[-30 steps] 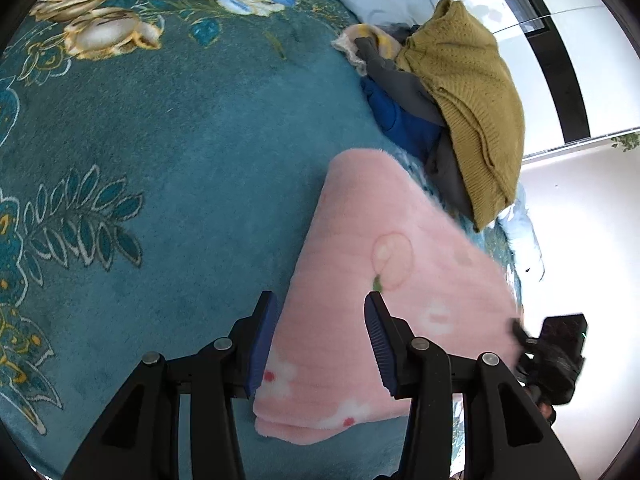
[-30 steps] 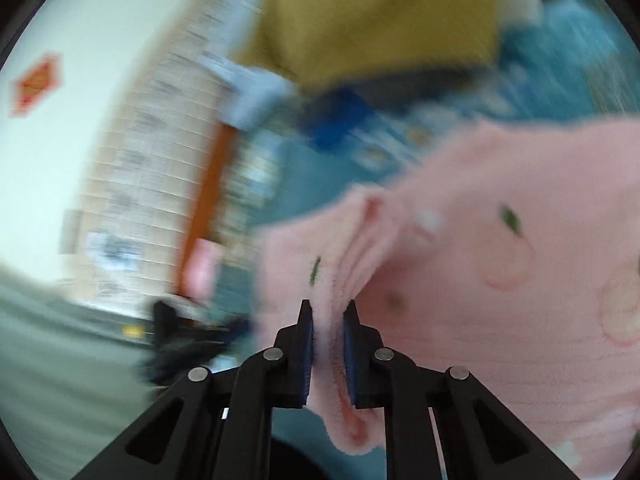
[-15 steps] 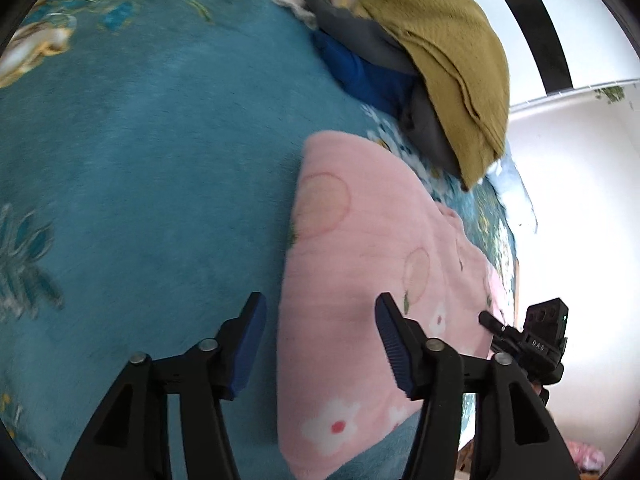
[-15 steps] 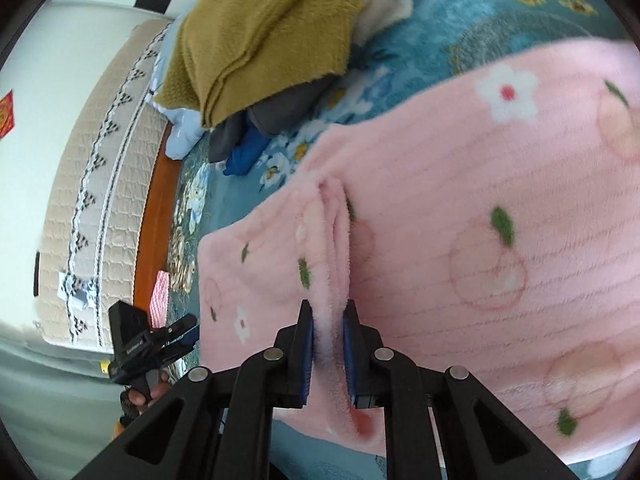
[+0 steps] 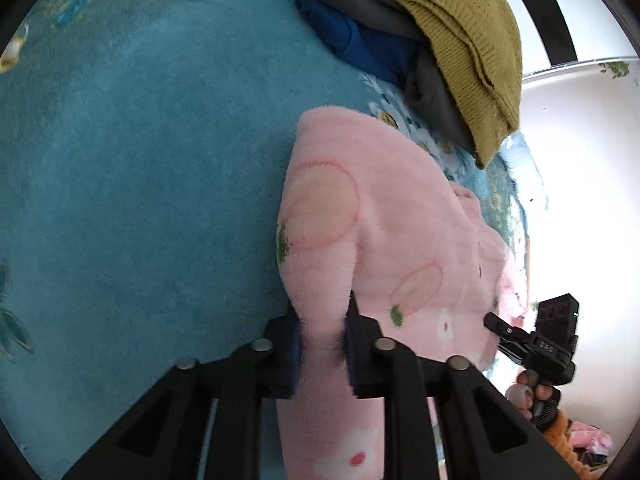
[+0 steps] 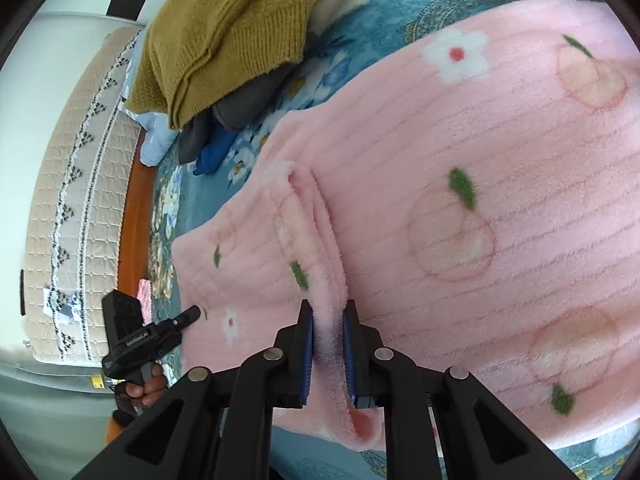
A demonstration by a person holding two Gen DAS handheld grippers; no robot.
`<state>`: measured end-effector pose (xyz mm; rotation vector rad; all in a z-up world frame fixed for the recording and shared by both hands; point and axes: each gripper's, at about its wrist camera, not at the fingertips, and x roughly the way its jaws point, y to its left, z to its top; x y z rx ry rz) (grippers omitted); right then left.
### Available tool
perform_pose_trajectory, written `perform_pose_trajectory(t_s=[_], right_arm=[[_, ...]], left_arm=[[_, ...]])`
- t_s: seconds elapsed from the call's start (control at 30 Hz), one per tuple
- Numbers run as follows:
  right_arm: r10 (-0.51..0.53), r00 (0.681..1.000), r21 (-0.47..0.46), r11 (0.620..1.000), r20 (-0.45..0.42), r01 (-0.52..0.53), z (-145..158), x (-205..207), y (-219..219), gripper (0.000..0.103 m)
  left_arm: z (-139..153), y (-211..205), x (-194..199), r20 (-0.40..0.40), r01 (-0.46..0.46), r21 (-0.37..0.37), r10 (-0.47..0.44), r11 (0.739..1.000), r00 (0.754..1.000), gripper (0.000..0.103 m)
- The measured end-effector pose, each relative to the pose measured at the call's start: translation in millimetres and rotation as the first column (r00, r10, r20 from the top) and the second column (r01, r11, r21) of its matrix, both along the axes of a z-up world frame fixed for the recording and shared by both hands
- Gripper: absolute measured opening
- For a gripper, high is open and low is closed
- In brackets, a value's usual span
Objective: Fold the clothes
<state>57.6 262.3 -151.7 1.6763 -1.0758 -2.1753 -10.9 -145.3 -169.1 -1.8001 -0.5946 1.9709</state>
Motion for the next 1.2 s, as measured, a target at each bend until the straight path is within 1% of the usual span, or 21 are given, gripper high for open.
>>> perform_pose_trajectory(t_s=[0.07, 0.17, 0.27, 0.33, 0.43, 0.5, 0.6, 0.7, 0.83, 0.87, 0.9, 0.93, 0.97, 1.03, 1.07, 1.1, 1.17, 1.2], right_arm=[[-0.002, 1.0, 0.005, 1.0, 0.01, 0.002, -0.9, -1.5, -3.4, 0.014], [0.012, 1.0, 0.012, 1.0, 0.013, -0.012, 2.9, -6.1, -14.4, 0.014], [0.039, 0.999, 0.0, 0.999, 0.003, -0.039, 9.7, -13.8, -31.0, 0.014], [0.06, 0.998, -0.009, 0.998, -0.005, -0.06, 13.9, -21.9, -46.2, 0.014], [0.102, 0.995, -0.028, 0.994, -0.014, -0.103, 17.8, -36.3, -73.9, 0.014], [0.137, 0.99, -0.045, 0.989, -0.018, -0.137, 18.9, -46.8, -95.7, 0.014], [0.182, 0.983, -0.062, 0.981, -0.013, -0.182, 16.9, -59.3, -128.1, 0.014], [0.225, 0.974, -0.037, 0.974, -0.001, -0.225, 12.2, -65.9, -152.9, 0.014], [0.244, 0.966, 0.007, 0.969, 0.09, -0.245, -8.8, -65.7, -164.4, 0.014], [0.239, 0.965, 0.003, 0.971, 0.111, -0.241, -14.6, -64.3, -163.1, 0.015], [0.234, 0.965, -0.008, 0.972, 0.118, -0.234, -16.6, -63.3, -161.5, 0.018], [0.229, 0.966, -0.021, 0.973, 0.122, -0.228, -17.3, -62.7, -160.1, 0.018], [0.23, 0.966, -0.019, 0.973, 0.119, -0.229, -15.9, -62.7, -160.0, 0.019], [0.24, 0.965, -0.007, 0.971, 0.106, -0.241, -11.4, -64.1, -160.6, 0.027], [0.248, 0.964, -0.001, 0.968, 0.095, -0.249, -9.1, -65.5, -160.7, 0.033], [0.242, 0.966, -0.013, 0.97, 0.091, -0.242, -10.0, -68.2, -159.8, 0.042], [0.219, 0.972, -0.049, 0.975, 0.088, -0.215, -14.2, -74.4, -157.3, 0.051], [0.207, 0.975, -0.067, 0.977, 0.086, -0.201, -16.2, -77.5, -156.0, 0.052]], left_arm=[[12.1, -1.6, -2.5, -0.024, 0.008, -0.034, -0.009, 0.999, 1.0, 0.014], [28.4, -16.6, -2.3, -0.072, -0.003, -0.041, 0.0, 0.999, 0.997, 0.013], [39.3, -33.1, -12.2, -0.114, -0.024, -0.046, 0.019, 0.999, 0.993, 0.013], [46.5, -51.7, -16.4, -0.14, -0.053, -0.048, 0.046, 0.997, 0.989, 0.012], [52.5, -83.7, -18.9, -0.153, -0.097, -0.04, 0.089, 0.995, 0.984, 0.012], [52.6, -102.5, -26.7, -0.16, -0.124, -0.052, 0.114, 0.991, 0.98, 0.012], [46.1, -135.2, -26.4, -0.155, -0.183, -0.056, 0.172, 0.982, 0.973, 0.012], [37.1, -154.1, -20.8, -0.154, -0.211, -0.067, 0.199, 0.975, 0.968, 0.013], [38.1, -158.8, -15.5, -0.144, -0.249, -0.075, 0.236, 0.966, 0.961, 0.014], [38.4, -160.0, -14.2, -0.142, -0.258, -0.077, 0.246, 0.963, 0.959, 0.015], [38.6, -161.1, -12.9, -0.139, -0.268, -0.079, 0.255, 0.96, 0.957, 0.017], [38.9, -162.3, -11.6, -0.137, -0.277, -0.081, 0.265, 0.957, 0.955, 0.021], [39.2, -163.5, -10.3, -0.135, -0.286, -0.083, 0.274, 0.955, 0.952, 0.022], [39.7, -165.8, -7.6, -0.13, -0.305, -0.088, 0.293, 0.948, 0.947, 0.023], [39.9, -167.0, -6.3, -0.128, -0.314, -0.09, 0.302, 0.945, 0.945, 0.024], [40.2, -168.1, -5.0, -0.125, -0.323, -0.092, 0.311, 0.942, 0.942, 0.027], [40.7, -170.4, -2.4, -0.121, -0.341, -0.096, 0.329, 0.935, 0.936, 0.028], [41.0, -171.6, -1.1, -0.119, -0.35, -0.099, 0.339, 0.931, 0.933, 0.028]])
